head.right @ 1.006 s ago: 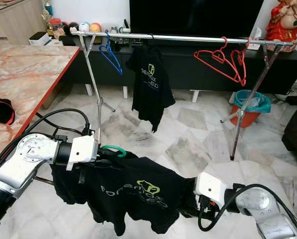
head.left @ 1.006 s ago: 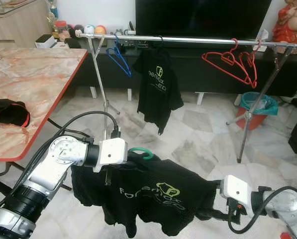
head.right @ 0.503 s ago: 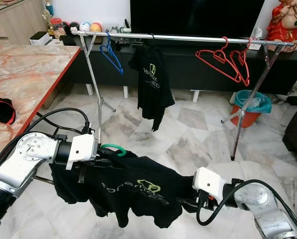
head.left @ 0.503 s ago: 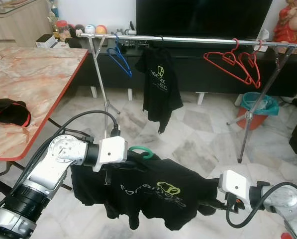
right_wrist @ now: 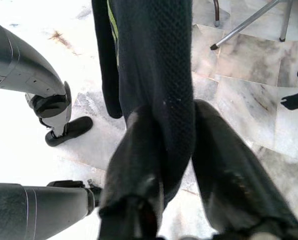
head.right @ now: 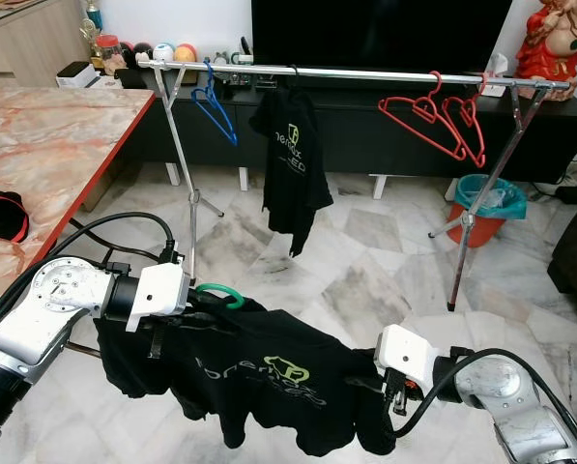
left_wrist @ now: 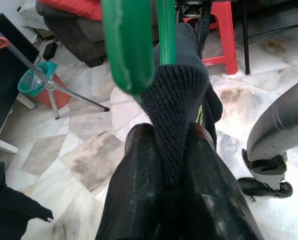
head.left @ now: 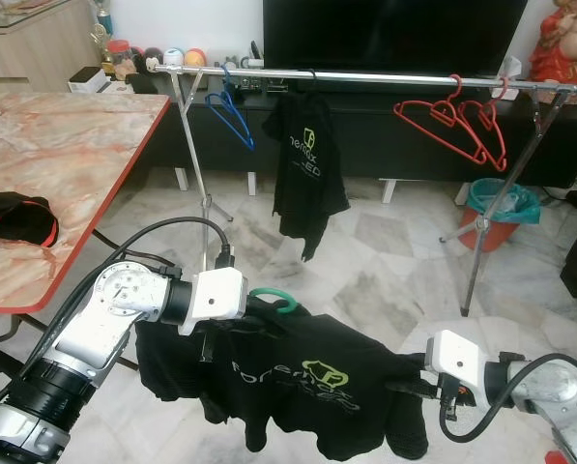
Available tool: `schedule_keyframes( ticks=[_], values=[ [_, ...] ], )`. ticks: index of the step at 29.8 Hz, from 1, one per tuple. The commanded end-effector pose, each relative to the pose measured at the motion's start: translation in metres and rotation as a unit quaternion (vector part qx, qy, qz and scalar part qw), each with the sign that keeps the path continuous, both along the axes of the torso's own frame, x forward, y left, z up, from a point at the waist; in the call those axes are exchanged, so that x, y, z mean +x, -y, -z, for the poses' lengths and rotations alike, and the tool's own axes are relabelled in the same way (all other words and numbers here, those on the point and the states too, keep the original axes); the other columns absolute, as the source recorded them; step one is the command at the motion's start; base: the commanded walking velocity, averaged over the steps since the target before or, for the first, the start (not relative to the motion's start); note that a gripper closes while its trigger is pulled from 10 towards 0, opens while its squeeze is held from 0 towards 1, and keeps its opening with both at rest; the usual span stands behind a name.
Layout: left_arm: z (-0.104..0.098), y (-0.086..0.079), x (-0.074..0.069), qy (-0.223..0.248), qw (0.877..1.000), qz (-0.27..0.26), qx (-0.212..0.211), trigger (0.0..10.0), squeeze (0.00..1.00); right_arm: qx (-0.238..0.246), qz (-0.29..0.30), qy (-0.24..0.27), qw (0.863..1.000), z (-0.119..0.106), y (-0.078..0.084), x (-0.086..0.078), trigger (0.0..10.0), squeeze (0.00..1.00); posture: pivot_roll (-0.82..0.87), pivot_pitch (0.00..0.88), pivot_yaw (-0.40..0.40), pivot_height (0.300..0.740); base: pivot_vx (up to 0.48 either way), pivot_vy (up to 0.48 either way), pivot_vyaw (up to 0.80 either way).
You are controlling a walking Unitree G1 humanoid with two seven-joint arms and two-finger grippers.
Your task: Hang hanger
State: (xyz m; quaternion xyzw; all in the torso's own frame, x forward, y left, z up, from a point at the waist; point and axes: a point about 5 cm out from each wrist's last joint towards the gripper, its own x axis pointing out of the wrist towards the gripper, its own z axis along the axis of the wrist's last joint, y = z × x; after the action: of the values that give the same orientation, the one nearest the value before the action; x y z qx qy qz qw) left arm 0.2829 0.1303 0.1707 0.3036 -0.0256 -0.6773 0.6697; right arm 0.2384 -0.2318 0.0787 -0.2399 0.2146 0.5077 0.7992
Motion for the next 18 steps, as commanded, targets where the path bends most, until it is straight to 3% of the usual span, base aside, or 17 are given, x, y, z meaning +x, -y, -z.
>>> schedule_keyframes(
  ticks=[1, 9, 12, 18],
  values=[
    [-0.010, 0.001, 0.000, 0.016, 1.000, 0.007, -0.002, 10.0, 0.00, 0.007, 0.000, 0.012, 1.000, -0.005, 0.000, 0.004, 0.0, 0.00, 0.01, 0.000, -0.022, 0.740, 0.000, 0.000, 0.00],
    [-0.002, -0.004, -0.002, 0.011, 1.000, 0.004, 0.020, 10.0, 0.00, 0.004, -0.001, 0.013, 1.000, -0.005, 0.000, 0.004, 0.0, 0.00, 0.00, 0.000, -0.021, 0.740, 0.000, 0.000, 0.00],
    [0.010, -0.017, 0.002, 0.007, 0.998, -0.032, 0.053, 10.0, 0.00, 0.003, -0.001, 0.012, 1.000, -0.005, 0.000, 0.004, 0.0, 0.00, 0.00, 0.000, -0.018, 0.740, 0.000, 0.000, 0.00],
    [0.025, -0.038, 0.003, -0.015, 0.995, -0.074, 0.064, 10.0, 0.00, -0.013, -0.002, 0.010, 1.000, -0.003, 0.003, 0.003, 0.0, 0.00, 0.00, 0.000, -0.018, 0.740, 0.000, 0.000, 0.00]
  ],
)
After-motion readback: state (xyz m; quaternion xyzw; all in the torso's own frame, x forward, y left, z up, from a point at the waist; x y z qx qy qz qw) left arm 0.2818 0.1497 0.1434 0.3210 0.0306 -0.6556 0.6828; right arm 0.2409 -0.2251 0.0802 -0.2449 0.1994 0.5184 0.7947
